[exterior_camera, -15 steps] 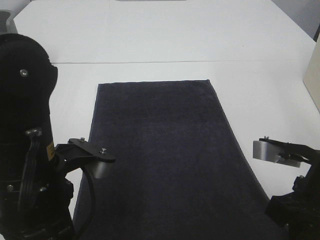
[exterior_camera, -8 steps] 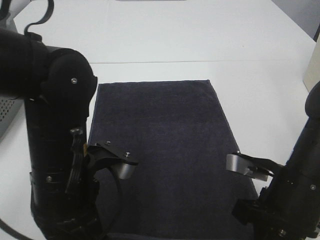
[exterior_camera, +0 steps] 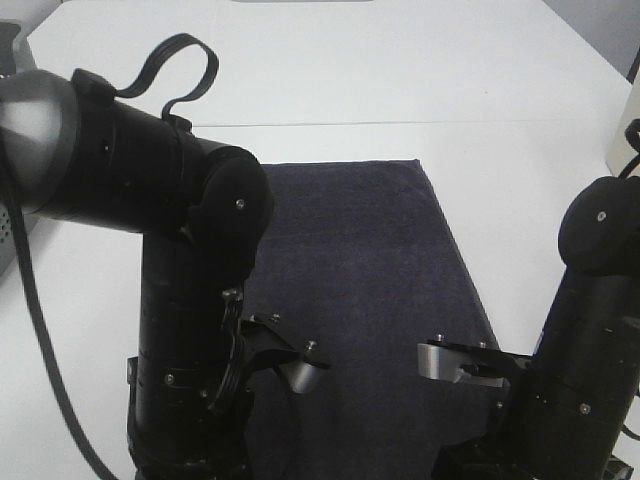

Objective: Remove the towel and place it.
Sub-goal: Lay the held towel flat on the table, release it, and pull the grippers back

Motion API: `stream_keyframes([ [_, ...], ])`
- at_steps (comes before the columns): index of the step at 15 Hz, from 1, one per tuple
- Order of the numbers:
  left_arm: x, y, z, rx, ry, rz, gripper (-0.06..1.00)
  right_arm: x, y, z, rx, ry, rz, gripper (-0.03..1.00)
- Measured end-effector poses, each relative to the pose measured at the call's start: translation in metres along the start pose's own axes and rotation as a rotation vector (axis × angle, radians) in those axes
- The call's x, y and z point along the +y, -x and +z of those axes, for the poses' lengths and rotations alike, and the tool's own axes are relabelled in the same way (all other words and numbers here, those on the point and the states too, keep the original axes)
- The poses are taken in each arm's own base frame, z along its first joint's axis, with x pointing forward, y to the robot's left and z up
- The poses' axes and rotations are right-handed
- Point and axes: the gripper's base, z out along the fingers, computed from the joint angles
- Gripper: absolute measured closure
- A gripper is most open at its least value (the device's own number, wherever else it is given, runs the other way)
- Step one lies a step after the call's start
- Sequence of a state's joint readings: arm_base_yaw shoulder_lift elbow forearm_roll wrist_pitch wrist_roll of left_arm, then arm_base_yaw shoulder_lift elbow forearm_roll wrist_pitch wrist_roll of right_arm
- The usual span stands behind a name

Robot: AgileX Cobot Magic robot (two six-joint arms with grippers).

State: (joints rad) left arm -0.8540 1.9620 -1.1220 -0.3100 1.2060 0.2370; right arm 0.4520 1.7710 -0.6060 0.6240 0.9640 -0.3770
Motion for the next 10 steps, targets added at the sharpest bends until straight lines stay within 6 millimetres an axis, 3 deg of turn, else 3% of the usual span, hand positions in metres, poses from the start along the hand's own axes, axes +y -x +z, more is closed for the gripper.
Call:
stream_keyframes([
  [3,-0.008,0.001,0.002,0.007,0.008,0.023,0.93,-0.001,0.000,0.000,0.005,-0.015,0.008,0.85],
  [4,-0.009,0.001,0.003,0.008,0.004,0.022,0.88,-0.002,-0.001,0.000,0.006,-0.017,0.009,0.80],
  [5,-0.010,0.001,0.003,0.006,-0.007,0.013,0.80,-0.002,0.000,0.000,0.005,-0.018,0.013,0.71],
  [8,-0.012,0.001,0.003,0.003,-0.021,-0.047,0.33,-0.002,0.000,0.000,-0.001,-0.020,0.042,0.34],
  [10,-0.014,0.001,-0.004,-0.019,-0.021,-0.048,0.17,-0.001,-0.001,-0.001,0.005,-0.017,0.040,0.25],
])
